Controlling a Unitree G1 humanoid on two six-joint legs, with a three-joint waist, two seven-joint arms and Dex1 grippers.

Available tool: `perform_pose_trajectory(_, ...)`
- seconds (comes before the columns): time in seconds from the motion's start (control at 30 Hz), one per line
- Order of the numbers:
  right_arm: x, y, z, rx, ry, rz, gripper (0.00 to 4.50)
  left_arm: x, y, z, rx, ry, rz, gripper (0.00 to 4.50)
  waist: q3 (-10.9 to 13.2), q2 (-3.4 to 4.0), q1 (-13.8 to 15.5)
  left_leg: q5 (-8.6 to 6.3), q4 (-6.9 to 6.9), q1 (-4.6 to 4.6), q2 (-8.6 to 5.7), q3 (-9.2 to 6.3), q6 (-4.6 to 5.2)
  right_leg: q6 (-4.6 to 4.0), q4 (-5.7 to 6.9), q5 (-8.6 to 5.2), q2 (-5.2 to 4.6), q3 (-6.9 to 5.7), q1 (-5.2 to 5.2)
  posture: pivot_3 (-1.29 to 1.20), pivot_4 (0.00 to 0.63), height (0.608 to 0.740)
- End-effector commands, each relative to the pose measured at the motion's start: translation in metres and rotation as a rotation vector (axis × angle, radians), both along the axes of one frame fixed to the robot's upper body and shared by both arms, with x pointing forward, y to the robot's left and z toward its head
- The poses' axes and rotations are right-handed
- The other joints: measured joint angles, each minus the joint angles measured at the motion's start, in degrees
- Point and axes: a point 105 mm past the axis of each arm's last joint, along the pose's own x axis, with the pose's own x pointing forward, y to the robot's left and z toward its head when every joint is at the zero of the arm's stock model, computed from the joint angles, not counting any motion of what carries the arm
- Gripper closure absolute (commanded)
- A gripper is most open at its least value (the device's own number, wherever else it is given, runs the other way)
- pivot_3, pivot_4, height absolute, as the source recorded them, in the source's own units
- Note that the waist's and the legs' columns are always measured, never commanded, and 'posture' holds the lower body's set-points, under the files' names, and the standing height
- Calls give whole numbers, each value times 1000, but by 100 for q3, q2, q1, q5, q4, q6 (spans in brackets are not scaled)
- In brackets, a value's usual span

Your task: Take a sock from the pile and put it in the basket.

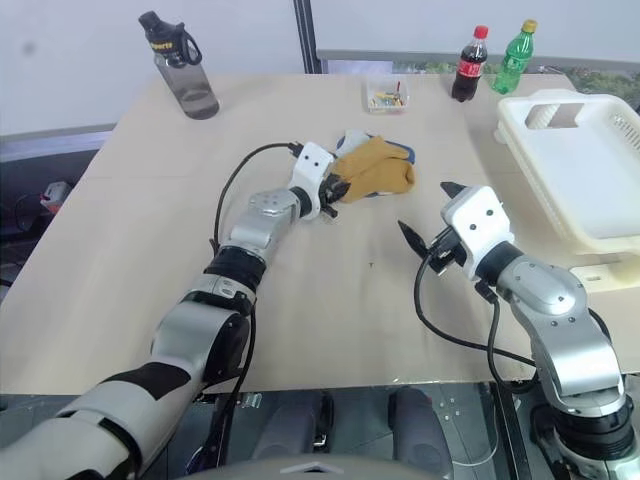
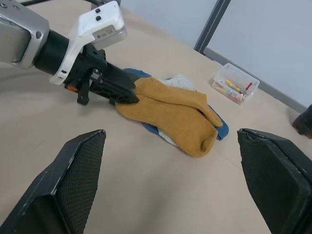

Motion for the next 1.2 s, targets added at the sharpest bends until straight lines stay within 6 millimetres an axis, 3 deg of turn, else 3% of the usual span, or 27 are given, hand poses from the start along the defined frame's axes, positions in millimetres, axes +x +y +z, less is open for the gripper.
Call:
perform_pose_trajectory(0.03,-3,3,13,-2,-60,20,0,5,-9,17,15,-76,9,1790,0,0,8,0,1,0,0,0,0,0,0,0,-1,0,0,0,150,740)
perform_pose_trajectory(0.4,-10,2,16,-1,-59,42,0,11,-22,22,36,-106,18,1790,0,0,1,0,1,0,-1,5,0,0,0,0,0,0,0,0,150,740)
perform_pose_trajectory(0.5,-12,0,16,-6,-58,35,0,11,-22,19,49,-105,20,2656,0,0,0,0,1,0,-1,5,0,0,0,0,0,-1,0,0,150,740)
perform_pose_trajectory(0.6,-13,-3,15,-10,-56,23,0,11,-23,18,49,-106,19,4143,0,0,1,0,1,0,-2,5,1,0,0,0,-1,0,0,0,150,740)
perform_pose_trajectory(0.63,-14,-4,15,-11,-55,18,0,11,-24,19,47,-108,17,4389,0,0,2,0,1,0,-2,5,0,0,0,0,-1,-1,0,0,150,740)
perform_pose_trajectory(0.9,-28,-13,9,-30,-23,-7,0,7,-20,40,-42,-155,-47,4389,1,-1,4,0,1,-2,-1,5,0,0,-1,0,-1,-1,0,0,150,740)
perform_pose_trajectory(1.2,-52,-38,-1,-66,48,-65,0,-16,-7,52,-45,-164,-178,4389,0,0,-2,0,1,3,1,1,0,0,5,0,0,5,0,0,150,740)
